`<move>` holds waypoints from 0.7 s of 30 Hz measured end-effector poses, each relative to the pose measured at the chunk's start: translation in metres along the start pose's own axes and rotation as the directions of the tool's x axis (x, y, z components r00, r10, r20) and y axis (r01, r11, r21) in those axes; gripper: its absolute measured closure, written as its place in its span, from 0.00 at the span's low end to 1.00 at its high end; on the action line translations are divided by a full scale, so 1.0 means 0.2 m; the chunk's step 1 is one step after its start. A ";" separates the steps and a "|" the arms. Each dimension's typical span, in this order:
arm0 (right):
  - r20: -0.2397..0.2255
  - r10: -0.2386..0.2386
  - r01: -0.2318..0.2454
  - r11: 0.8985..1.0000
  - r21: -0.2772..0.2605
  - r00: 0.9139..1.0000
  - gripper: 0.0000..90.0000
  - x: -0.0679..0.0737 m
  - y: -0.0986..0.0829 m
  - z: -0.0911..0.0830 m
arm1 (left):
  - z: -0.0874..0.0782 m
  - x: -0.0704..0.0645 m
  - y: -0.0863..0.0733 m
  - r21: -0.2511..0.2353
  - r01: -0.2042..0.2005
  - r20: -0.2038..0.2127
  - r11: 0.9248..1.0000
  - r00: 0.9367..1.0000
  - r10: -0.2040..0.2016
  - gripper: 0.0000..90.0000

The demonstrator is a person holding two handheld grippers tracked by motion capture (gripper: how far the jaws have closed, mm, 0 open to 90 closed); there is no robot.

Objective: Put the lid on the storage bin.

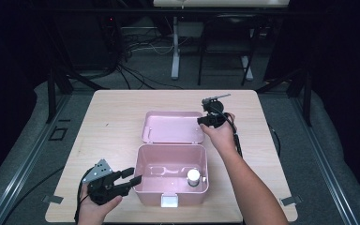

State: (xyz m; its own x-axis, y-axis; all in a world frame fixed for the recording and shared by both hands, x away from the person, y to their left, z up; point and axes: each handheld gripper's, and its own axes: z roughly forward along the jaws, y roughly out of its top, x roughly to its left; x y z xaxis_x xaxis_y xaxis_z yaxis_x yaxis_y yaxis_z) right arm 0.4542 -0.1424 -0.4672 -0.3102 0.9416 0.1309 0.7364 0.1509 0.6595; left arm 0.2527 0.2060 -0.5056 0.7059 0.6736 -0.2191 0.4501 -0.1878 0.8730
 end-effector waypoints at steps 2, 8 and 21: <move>0.007 0.018 -0.018 1.000 0.010 1.000 0.78 -0.01 0.00 0.02 | 0.00 0.00 0.00 -0.002 0.009 0.000 1.000 1.000 -0.009 0.61; 0.017 0.048 -0.049 0.998 0.033 0.999 0.81 -0.03 -0.01 0.06 | 0.00 0.00 0.00 -0.003 0.015 0.000 1.000 1.000 -0.015 0.61; 0.029 0.074 -0.076 0.995 0.067 0.997 0.88 -0.01 0.00 0.10 | 0.00 0.00 0.00 -0.001 0.014 0.003 1.000 1.000 -0.014 0.62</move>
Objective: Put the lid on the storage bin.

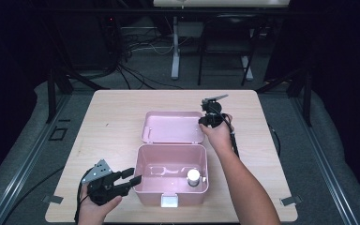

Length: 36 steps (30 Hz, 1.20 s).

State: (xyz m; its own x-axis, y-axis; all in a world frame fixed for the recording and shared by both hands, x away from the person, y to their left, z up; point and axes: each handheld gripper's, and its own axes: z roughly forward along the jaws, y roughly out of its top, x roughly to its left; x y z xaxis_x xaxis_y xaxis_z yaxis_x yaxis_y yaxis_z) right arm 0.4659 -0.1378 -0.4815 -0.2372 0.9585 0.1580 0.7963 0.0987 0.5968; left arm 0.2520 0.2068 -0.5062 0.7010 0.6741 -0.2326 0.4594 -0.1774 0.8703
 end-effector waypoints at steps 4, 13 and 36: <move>0.009 0.016 -0.016 1.000 -0.004 1.000 0.89 0.01 0.00 -0.01 | 0.00 0.00 0.00 -0.001 -0.003 0.000 1.000 1.000 0.003 0.61; 0.008 0.022 -0.022 0.999 -0.036 1.000 0.91 0.01 0.01 -0.04 | 0.00 0.00 0.00 0.000 0.003 -0.002 1.000 1.000 -0.003 0.61; 0.007 -0.018 0.019 0.986 -0.167 1.000 0.94 0.05 0.02 -0.22 | 0.01 -0.01 -0.01 -0.007 0.018 -0.005 1.000 1.000 -0.018 0.61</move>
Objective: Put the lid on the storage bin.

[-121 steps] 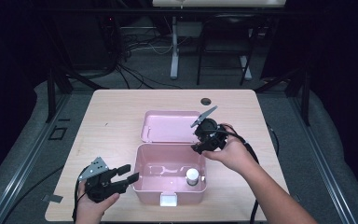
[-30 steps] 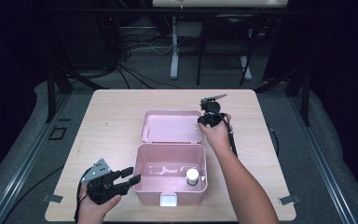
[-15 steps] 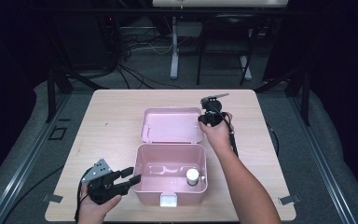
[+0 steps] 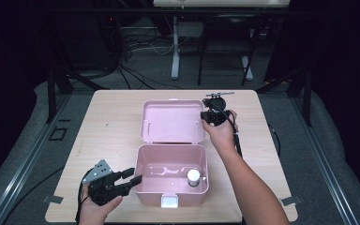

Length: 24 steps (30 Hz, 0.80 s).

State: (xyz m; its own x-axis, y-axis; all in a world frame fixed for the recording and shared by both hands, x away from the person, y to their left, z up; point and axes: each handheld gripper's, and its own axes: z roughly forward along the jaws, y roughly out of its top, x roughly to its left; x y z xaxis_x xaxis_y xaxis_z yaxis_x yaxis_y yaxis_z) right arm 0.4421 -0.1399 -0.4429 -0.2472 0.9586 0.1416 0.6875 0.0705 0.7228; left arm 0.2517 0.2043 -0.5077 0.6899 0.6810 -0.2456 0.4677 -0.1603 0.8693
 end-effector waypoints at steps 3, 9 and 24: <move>-0.002 -0.010 0.010 1.000 -0.016 1.000 0.94 0.00 0.00 -0.02 | 0.00 0.00 0.00 0.000 0.000 0.000 1.000 1.000 0.000 0.61; -0.007 -0.031 0.030 0.998 -0.059 1.000 0.95 0.01 0.00 -0.07 | 0.00 0.00 0.00 -0.001 0.004 0.000 1.000 1.000 -0.004 0.60; -0.024 -0.069 0.066 0.992 -0.111 0.997 0.96 0.02 0.00 -0.21 | 0.01 0.00 0.00 0.000 0.000 -0.001 1.000 1.000 0.000 0.61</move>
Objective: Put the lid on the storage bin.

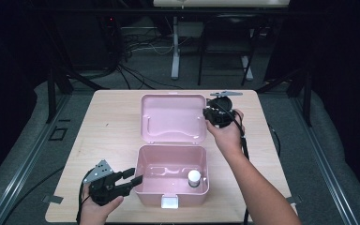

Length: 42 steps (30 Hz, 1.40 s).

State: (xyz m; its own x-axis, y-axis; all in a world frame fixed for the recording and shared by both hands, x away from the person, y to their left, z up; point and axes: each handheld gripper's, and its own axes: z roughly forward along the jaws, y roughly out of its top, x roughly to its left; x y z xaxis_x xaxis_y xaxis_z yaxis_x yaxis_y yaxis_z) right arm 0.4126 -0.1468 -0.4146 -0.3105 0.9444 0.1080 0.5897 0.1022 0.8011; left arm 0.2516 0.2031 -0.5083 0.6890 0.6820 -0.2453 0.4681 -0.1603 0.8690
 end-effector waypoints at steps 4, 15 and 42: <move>-0.005 -0.012 0.011 1.000 -0.009 1.000 0.96 0.01 0.01 -0.03 | 0.00 0.00 0.00 -0.003 0.002 -0.002 1.000 1.000 -0.002 0.61; -0.011 -0.054 0.053 0.997 -0.056 0.998 0.96 0.04 -0.01 -0.12 | 0.00 0.00 0.00 -0.007 0.006 -0.002 1.000 1.000 -0.006 0.60; 0.005 -0.173 0.171 0.966 -0.192 0.985 0.96 0.13 -0.17 -0.37 | 0.01 0.00 0.00 0.001 0.010 -0.013 1.000 1.000 -0.010 0.60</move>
State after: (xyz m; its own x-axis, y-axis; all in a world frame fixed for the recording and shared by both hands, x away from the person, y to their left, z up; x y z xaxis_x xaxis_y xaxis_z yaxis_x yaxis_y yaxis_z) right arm 0.3299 -0.1492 -0.3953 -0.4041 0.9140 -0.0354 0.3738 0.2003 0.9056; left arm 0.2520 0.2016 -0.5081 0.6771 0.6928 -0.2482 0.4751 -0.1540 0.8663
